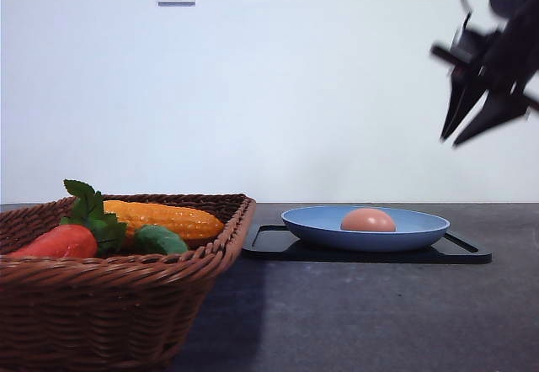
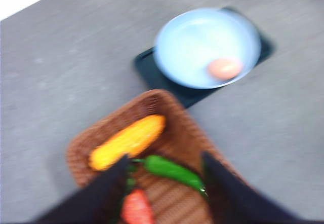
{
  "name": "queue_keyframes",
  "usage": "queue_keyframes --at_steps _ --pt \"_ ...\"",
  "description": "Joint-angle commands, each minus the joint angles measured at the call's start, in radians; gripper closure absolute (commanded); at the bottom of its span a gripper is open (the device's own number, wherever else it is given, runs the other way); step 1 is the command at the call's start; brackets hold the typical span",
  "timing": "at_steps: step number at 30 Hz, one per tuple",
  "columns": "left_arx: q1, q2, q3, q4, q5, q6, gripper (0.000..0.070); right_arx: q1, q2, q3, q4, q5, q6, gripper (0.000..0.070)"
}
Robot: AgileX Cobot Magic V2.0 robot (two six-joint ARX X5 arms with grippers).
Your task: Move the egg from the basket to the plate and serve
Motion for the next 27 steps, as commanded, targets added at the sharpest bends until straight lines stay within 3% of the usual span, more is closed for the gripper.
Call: queue_keyframes --at_steps 1,4,7,15,22,27 --pt "0.008 0.021 0.024 0.015 -0.007 0.056 0.0695 0.014 -0.034 0.019 -0.027 0.005 -0.049 0.0699" --pt "0.05 0.041 0.024 0.021 -0.007 0.085 0.07 0.058 -0.119 0.016 -0.083 0.046 -0.08 0.07" --pt "0.11 0.046 0.021 0.031 -0.006 0.095 0.07 0.124 -0.197 0.012 -0.143 0.143 -0.096 0.07" --pt "0.302 0.021 -0.018 0.049 0.04 0.113 0.07 0.376 -0.377 -0.058 -0.179 0.397 -0.107 0.07" --pt "0.395 -0.118 -0.256 0.226 0.137 0.109 0.07 0.557 -0.565 -0.289 -0.016 0.611 -0.106 0.07" --pt "0.399 -0.27 -0.471 0.364 0.182 0.091 0.07 0.617 -0.716 -0.531 0.189 0.641 -0.08 0.07"
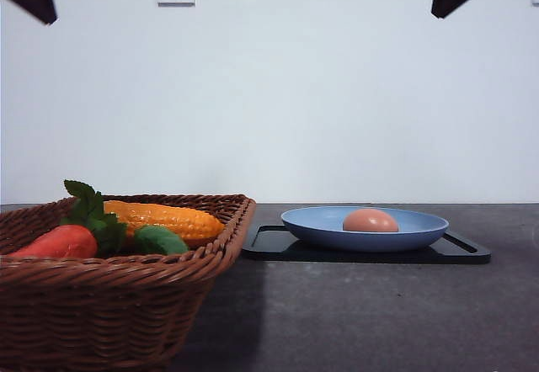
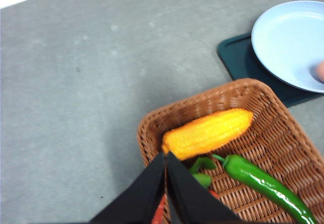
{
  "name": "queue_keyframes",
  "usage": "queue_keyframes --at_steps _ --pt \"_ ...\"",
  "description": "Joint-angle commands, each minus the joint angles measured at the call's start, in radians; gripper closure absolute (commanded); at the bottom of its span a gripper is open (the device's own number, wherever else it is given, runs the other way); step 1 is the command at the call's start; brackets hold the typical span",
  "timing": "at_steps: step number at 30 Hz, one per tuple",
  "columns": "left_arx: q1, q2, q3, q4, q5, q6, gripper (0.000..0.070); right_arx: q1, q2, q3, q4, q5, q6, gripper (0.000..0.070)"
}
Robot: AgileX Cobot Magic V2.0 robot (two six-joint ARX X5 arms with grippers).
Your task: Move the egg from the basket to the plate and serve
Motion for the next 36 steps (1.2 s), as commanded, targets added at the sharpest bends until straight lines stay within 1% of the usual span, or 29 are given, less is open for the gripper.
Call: queue_keyframes --at_steps 1,7,9,11,15,25,34,35,36 --pt "-0.007 -0.048 -0.063 0.053 0.026 -0.02 0.07 0.02 -0.041 -0.086 0.089 0.009 0.023 0.07" --pt "-0.014 -0.246 -0.278 0.204 0.06 -0.117 0.07 0.07 -0.207 -0.385 0.424 0.01 0.038 0.07" --pt "-0.014 -0.298 -0.314 0.213 0.061 -0.134 0.07 0.08 -0.241 -0.464 0.541 0.016 0.044 0.07" --pt "-0.014 -0.329 -0.319 0.196 0.061 -0.145 0.07 0.081 -0.254 -0.51 0.602 0.016 0.049 0.07" --pt "-0.014 -0.362 -0.319 0.195 0.061 -0.157 0.07 0.08 -0.255 -0.523 0.615 0.016 0.049 0.07" --pt "-0.014 -0.363 -0.319 0.2 0.061 -0.157 0.07 0.08 -0.255 -0.523 0.648 0.016 0.049 0.07" --pt "-0.014 -0.369 -0.319 0.195 0.061 -0.157 0.07 0.08 -0.255 -0.523 0.651 0.016 0.049 0.07" --pt "-0.006 -0.386 -0.319 0.189 0.058 -0.144 0.07 0.08 -0.255 -0.523 0.651 0.016 0.049 0.07" --pt "0.008 -0.405 -0.319 0.186 0.056 -0.113 0.07 0.08 -0.255 -0.523 0.651 0.016 0.049 0.07"
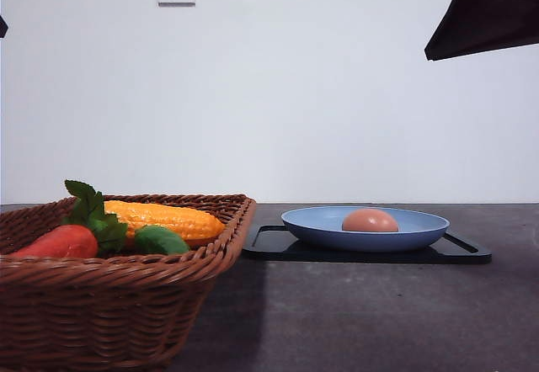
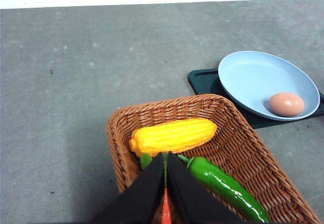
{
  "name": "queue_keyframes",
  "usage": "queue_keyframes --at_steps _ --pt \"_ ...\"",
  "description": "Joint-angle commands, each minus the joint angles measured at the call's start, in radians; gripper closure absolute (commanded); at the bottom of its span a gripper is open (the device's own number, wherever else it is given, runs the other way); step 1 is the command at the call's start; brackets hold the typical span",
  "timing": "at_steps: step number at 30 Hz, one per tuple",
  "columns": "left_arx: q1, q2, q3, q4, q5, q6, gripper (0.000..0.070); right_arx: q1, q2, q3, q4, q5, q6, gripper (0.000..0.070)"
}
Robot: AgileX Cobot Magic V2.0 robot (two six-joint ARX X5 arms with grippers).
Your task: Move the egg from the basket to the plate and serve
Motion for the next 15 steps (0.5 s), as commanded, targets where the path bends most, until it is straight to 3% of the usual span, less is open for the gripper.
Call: queue_keyframes --at_steps 1,5,11,15 --pt "0.023 -0.033 0.011 0.007 0.004 0.06 0.07 0.007 0.004 0.006 0.011 0.002 0.01 0.07" --pt "0.137 -0.133 0.006 0.015 0.05 0.084 0.07 0.007 0.004 0.006 0.011 0.002 0.01 0.07" --pt "0.347 -0.276 -0.039 0.016 0.05 0.104 0.07 0.007 0.004 0.006 0.011 0.002 0.01 0.07" --pt "0.432 -0.356 -0.113 0.02 0.05 0.112 0.07 0.007 0.004 0.006 0.011 0.002 0.01 0.07"
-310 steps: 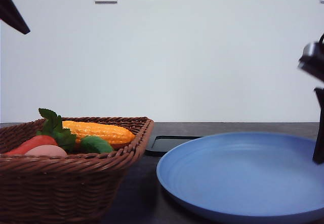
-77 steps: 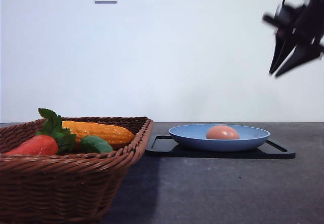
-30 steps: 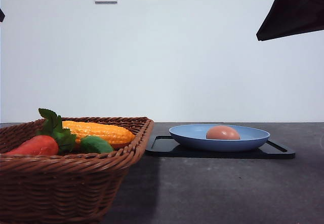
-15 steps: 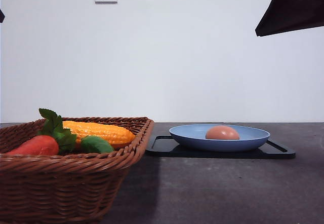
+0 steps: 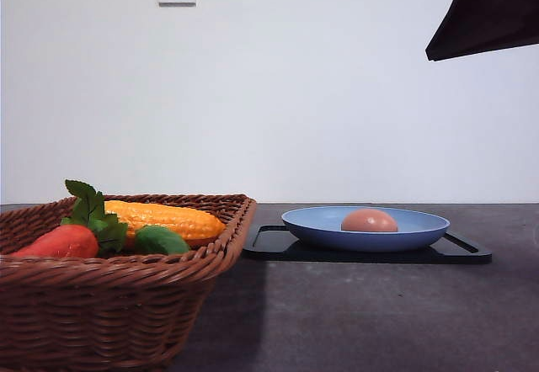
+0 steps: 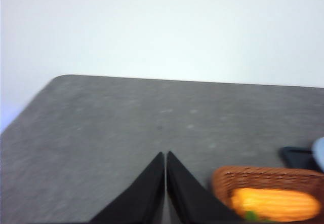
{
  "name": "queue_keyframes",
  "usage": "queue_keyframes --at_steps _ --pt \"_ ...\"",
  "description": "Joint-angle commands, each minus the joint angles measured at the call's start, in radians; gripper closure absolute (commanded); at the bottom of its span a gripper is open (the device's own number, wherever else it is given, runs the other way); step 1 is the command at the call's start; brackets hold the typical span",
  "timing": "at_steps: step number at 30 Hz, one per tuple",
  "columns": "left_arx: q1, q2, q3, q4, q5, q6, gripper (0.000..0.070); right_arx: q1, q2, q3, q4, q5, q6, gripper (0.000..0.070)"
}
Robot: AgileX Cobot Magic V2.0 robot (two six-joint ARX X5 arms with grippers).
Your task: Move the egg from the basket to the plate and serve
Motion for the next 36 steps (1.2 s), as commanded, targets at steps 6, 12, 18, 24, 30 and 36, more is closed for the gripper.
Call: queue_keyframes --at_steps 6,12,18,24,30,36 --pt "0.057 -0.101 -0.182 0.113 0.001 0.017 0.07 0.007 0.004 0.006 0.011 0.001 0.01 0.07" --pt "0.06 -0.156 -0.347 0.218 0.001 0.017 0.07 0.007 0.004 0.006 0.011 0.001 0.01 0.07" --pt "0.06 -0.156 -0.401 0.218 0.001 0.032 0.07 0.007 0.004 0.006 0.011 0.001 0.01 0.07" --pt "0.059 -0.156 -0.439 0.218 0.001 0.035 0.07 0.007 0.004 0.006 0.011 0.001 0.01 0.07" --pt "0.055 -0.156 -0.466 0.222 0.003 0.02 0.07 0.007 0.004 0.006 0.011 0.001 0.01 0.07" --pt "0.055 -0.156 -0.467 0.226 0.003 -0.032 0.07 0.007 0.004 0.006 0.011 0.001 0.01 0.07"
